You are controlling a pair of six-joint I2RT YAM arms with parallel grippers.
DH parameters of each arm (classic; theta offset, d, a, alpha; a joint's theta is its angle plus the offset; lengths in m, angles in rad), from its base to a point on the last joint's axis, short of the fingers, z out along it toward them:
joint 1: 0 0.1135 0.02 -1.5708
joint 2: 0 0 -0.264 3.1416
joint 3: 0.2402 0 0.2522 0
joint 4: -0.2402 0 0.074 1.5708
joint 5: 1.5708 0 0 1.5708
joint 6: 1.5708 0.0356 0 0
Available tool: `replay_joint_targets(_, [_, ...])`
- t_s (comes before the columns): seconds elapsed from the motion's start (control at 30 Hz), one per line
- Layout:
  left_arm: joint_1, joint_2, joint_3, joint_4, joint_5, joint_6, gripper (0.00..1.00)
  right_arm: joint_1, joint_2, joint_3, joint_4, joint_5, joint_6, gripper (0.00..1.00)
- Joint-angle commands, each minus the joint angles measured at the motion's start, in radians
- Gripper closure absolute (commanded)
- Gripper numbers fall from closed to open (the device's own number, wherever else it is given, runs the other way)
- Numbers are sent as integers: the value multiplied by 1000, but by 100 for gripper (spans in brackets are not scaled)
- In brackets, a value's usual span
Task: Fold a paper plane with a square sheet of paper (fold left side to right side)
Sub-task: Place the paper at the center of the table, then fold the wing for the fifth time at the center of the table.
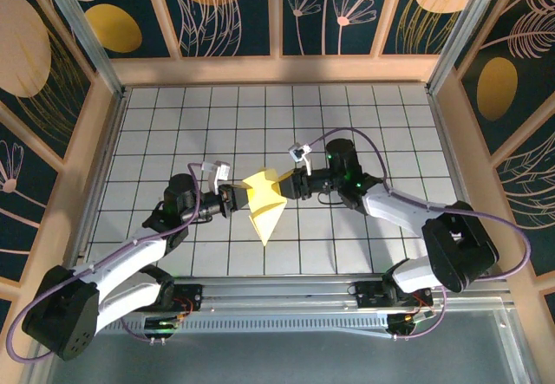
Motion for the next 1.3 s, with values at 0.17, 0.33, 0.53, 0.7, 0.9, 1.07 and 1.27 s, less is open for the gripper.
replay_joint_targets(0.17, [5,21,0,6,46,22,100,8,38,60,-14,15,-13,76])
replay_joint_targets(0.33, [5,36,1,0,47,26,100,8,53,74,-21,26,-15,84])
replay_joint_targets(0.53, [5,41,3,-61,-45,49,61,8,112,76,-53,88,4,100])
replay_joint_targets(0.7, [5,4,39,-247,-281,96,44,-9,203,70,-65,186,73,100])
replay_joint_targets(0.9, [3,-76,65,-359,-364,122,48,-52,244,69,-105,277,185,100])
replay_joint_targets(1.07, [-85,-112,93,-454,-423,132,54,-73,243,84,-180,302,253,100])
replay_joint_targets(1.27, [-294,-53,146,-525,-581,107,57,-87,265,122,-272,307,320,100])
